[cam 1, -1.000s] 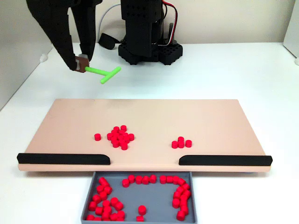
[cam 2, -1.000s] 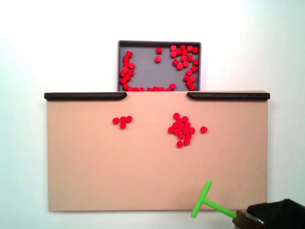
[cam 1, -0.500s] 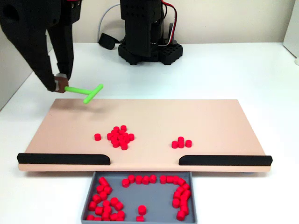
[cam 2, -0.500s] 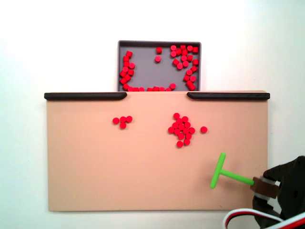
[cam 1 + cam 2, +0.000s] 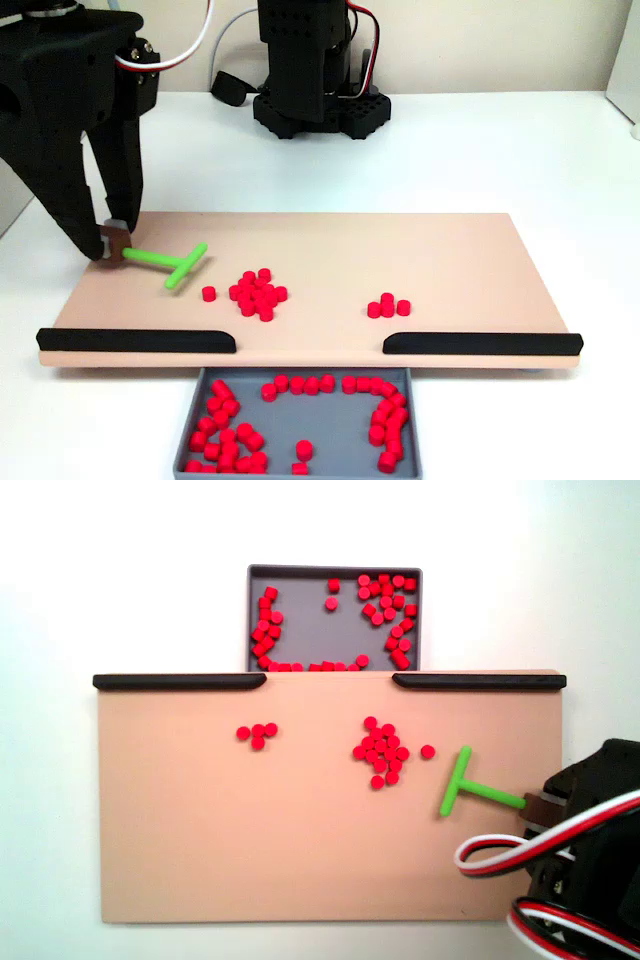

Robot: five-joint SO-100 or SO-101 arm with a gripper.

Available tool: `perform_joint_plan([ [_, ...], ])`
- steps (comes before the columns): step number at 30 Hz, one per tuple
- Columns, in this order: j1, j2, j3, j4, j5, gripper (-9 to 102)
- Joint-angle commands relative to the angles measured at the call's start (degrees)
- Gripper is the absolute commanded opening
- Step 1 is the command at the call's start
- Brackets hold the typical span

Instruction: Gather the right side granules

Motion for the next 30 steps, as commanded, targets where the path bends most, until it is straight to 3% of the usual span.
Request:
perform_joint_plan([
  [1, -0.1, -0.1, -2.3, -0.4, -30.3, 0],
  [30, -4.8, -3.3, -2.3, -0.4, -24.0, 0],
])
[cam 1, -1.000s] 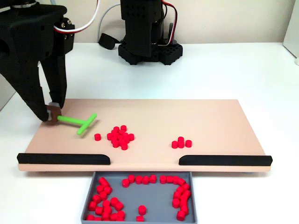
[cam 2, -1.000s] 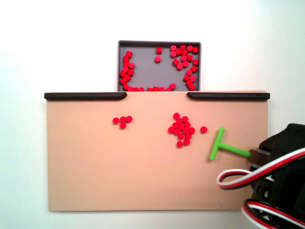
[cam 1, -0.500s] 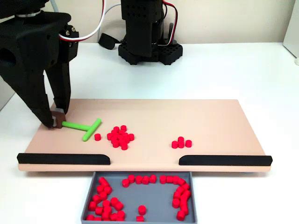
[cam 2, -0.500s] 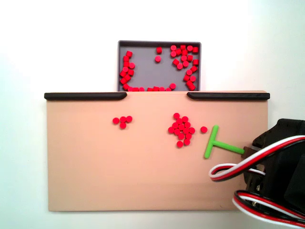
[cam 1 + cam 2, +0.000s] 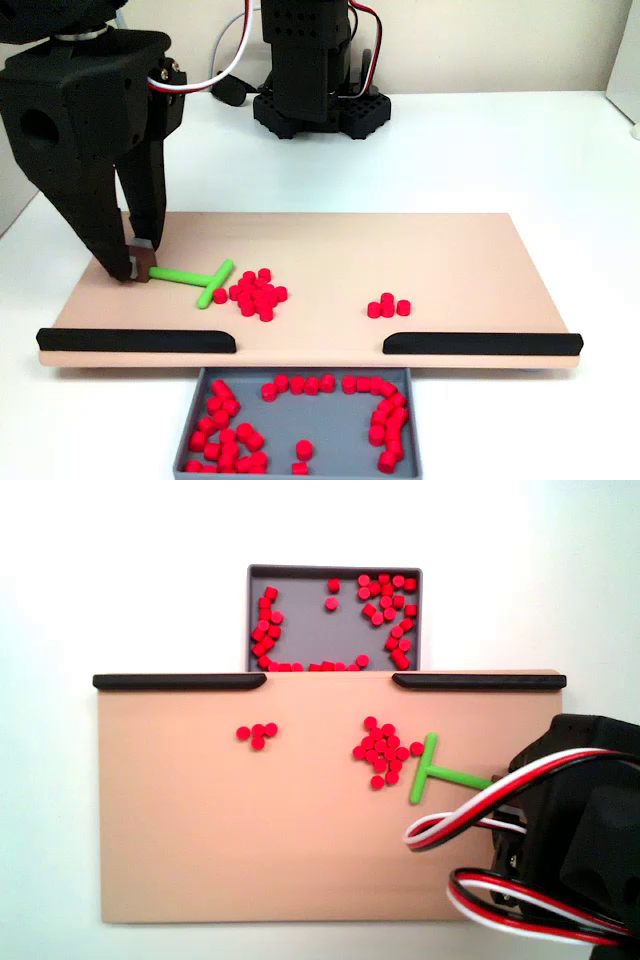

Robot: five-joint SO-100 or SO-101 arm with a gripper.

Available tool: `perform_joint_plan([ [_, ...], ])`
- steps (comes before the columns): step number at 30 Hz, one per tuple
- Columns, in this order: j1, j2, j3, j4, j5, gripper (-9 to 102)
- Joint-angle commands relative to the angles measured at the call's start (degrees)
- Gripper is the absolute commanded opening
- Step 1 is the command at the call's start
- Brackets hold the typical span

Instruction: Gather the right side granules

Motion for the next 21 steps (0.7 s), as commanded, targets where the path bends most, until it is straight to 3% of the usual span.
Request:
perform_joint_plan([
  [1, -1.1, -0.3, -0.7, 0.1, -23.6, 0],
  [21, -5.3, -0.4, -0.7, 0.1, -17.4, 0],
])
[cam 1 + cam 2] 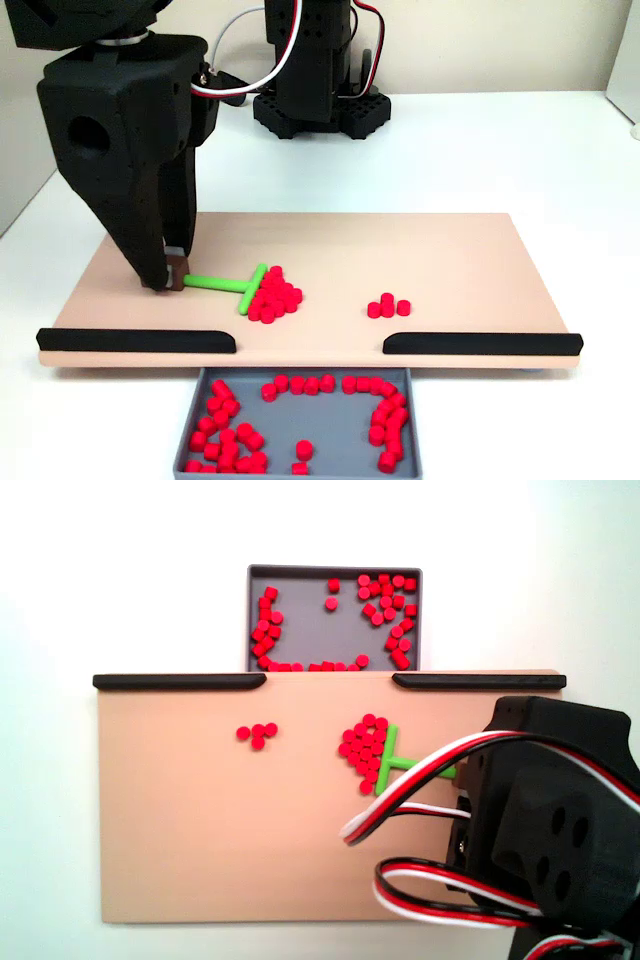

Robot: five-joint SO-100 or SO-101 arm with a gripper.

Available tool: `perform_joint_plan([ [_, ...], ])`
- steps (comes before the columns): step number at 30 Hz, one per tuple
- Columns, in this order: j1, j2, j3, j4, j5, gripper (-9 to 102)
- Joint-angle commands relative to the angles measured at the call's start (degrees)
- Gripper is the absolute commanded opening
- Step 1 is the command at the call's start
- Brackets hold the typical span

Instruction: Gather the right side granules

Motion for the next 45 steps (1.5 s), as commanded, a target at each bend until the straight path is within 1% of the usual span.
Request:
perform_joint_plan([
  [1, -1.1, -0.1, -0.5, 0.4, -17.2, 0],
  [20, -3.1, 0.0, -0.5, 1.0, -13.6, 0],
  [26, -0.8, 1.4, -0.4, 1.3, -12.8, 0],
  [29, 1.0, 3.1, 0.3, 1.3, -10.5, 0],
  [35, 3.1, 10.2, 5.3, 1.3, 1.4, 0],
  [39, 2.4, 19.2, 13.3, 1.3, 17.0, 0],
  [45, -2.1, 33.8, 26.2, 1.3, 40.5, 0],
])
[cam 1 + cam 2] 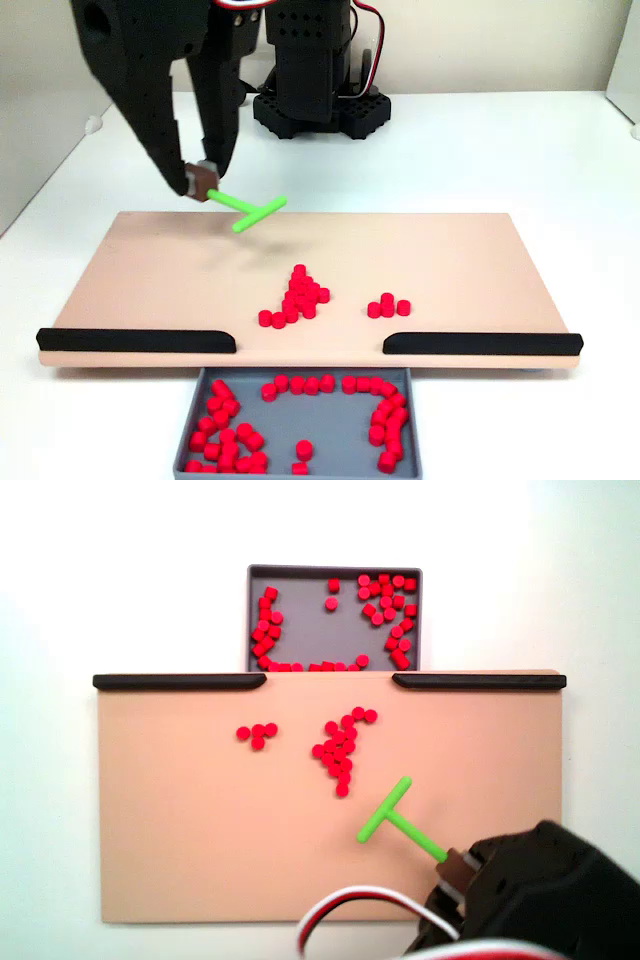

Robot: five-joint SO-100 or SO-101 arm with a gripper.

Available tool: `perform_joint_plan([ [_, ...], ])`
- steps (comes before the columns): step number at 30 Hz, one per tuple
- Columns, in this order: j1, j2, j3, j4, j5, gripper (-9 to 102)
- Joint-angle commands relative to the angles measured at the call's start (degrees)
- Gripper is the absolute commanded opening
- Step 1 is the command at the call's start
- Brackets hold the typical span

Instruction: Gather the right side granules

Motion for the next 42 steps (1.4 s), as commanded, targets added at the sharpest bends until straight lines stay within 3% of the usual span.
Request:
perform_joint_plan([
  [1, -3.2, 10.0, 5.4, 0.4, 14.6, 0],
  [11, -13.5, 23.9, 14.5, 1.8, 55.5, 0],
  [16, -17.1, 26.5, 17.1, 3.2, 68.0, 0],
  [25, -18.0, 26.2, 18.3, 4.3, 71.7, 0],
  [42, -15.8, 26.8, 18.2, 4.3, 67.4, 0],
])
